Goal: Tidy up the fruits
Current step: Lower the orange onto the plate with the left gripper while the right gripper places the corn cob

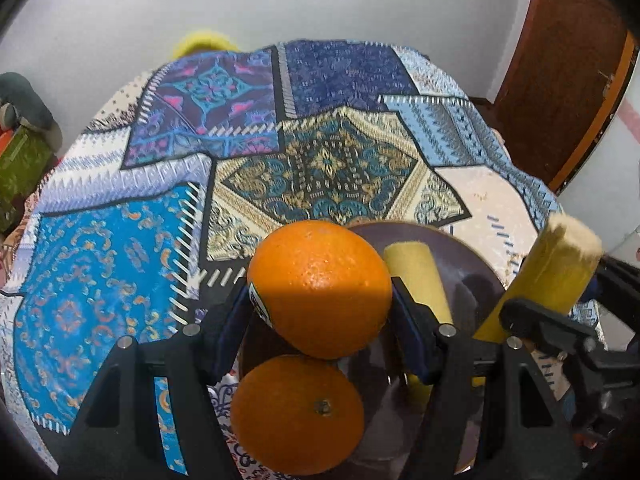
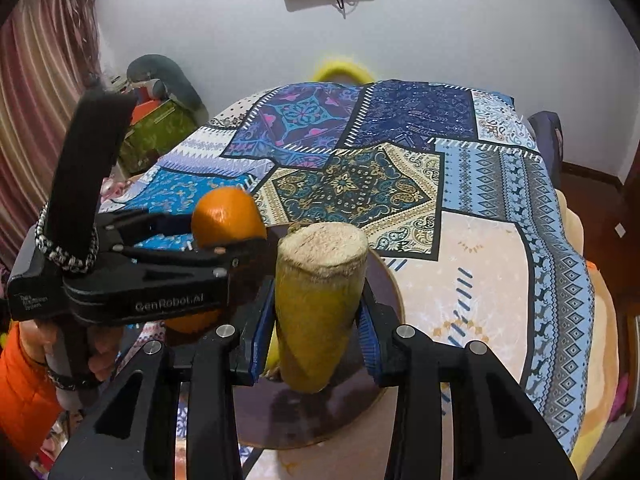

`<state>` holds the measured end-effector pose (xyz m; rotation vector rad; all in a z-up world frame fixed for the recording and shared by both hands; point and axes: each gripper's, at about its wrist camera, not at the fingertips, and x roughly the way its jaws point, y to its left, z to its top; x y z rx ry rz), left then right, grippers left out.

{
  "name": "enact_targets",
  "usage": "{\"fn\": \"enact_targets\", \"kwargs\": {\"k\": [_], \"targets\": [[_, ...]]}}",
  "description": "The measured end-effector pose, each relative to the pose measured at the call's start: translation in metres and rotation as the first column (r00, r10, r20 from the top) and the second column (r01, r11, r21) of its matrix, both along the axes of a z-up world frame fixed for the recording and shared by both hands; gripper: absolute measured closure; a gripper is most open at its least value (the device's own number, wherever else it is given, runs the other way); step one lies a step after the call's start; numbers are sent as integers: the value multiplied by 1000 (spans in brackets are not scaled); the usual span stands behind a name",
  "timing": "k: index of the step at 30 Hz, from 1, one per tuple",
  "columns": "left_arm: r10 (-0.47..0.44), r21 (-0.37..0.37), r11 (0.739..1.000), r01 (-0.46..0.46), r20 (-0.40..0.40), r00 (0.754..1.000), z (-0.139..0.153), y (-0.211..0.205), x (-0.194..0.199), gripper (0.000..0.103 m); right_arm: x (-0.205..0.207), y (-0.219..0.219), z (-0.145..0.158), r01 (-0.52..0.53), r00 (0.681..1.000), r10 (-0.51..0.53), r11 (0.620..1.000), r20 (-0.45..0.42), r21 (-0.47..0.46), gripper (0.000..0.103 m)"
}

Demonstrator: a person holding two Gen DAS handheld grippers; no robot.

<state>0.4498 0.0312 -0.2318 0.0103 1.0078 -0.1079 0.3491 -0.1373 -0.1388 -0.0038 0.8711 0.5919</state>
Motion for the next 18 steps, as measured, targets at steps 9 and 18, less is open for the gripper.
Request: {"fn": "enact_targets", "kwargs": {"k": [9,18], "targets": [[-5,43,999,0,119,993,16,-5,-13,28,12,-1,-6,13,1000,-13,1000,-14,4,66],[64,33,997,-71,165,984,34,22,-30,24,13,9,-11,7,1000,-7,998,-2,-69,62]]}}
